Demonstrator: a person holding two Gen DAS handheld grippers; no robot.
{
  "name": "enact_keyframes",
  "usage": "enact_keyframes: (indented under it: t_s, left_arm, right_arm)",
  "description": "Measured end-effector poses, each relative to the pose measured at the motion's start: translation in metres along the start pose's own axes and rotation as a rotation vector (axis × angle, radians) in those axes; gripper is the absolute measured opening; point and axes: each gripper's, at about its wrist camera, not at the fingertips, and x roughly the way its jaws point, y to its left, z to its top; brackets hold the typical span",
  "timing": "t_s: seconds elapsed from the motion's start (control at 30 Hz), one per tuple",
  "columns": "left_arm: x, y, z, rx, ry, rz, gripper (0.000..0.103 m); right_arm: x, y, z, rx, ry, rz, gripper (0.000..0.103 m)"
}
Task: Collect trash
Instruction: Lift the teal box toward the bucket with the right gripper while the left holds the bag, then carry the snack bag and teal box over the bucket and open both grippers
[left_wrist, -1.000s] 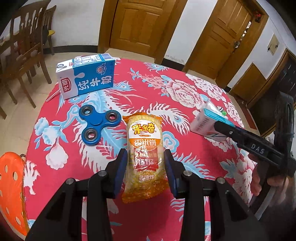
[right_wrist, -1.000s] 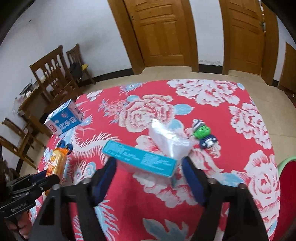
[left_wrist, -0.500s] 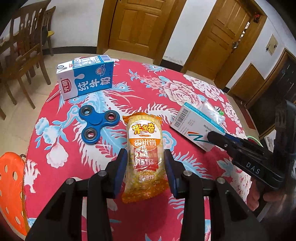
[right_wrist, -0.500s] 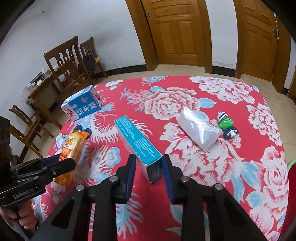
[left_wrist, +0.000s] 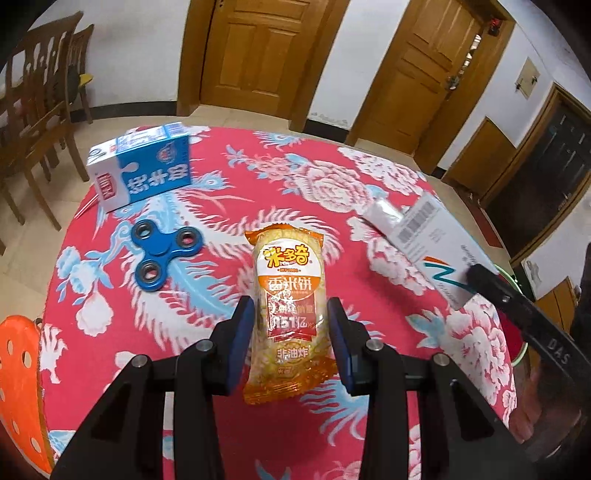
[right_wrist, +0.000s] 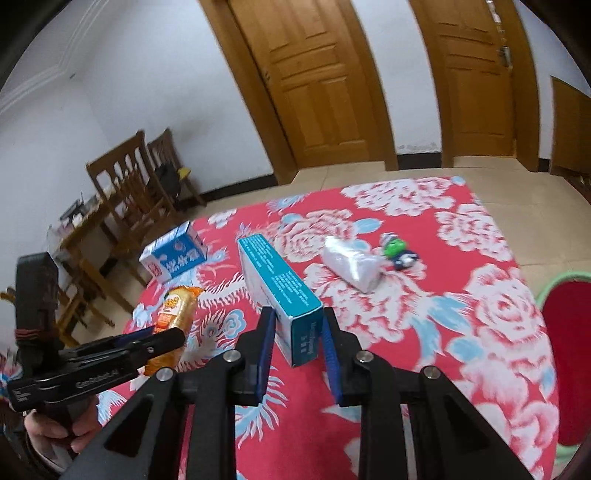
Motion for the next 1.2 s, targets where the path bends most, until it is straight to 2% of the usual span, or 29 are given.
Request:
enact_keyframes:
  t_s: [0.27, 0.67, 0.97, 1.2]
  left_arm:
    - [0.000, -0.035, 0.000, 0.062, 0.001, -0.043, 0.041]
    - [0.003, -0.103, -0.002, 0.175, 0.019, -0.121, 0.041]
    - [0.015, -0.161, -0.007, 0.275, 0.042, -0.176, 0.041]
    - [0.028, -0.199, -0.010, 0.342, 0.064, -0.210, 0.041]
  right_arm:
    - [-0.053, -0.036, -0.007, 0.112, -0.107, -0.052, 0.027]
    - [-0.114, -0.091, -0.025, 0.241, -0.214, -0.166, 0.027]
    - [-0.148, -0.136, -0.042, 0.337, -0.267, -0.272, 0.027]
    - [-0.163, -0.170, -0.057, 0.406, -0.269, -0.340, 0.027]
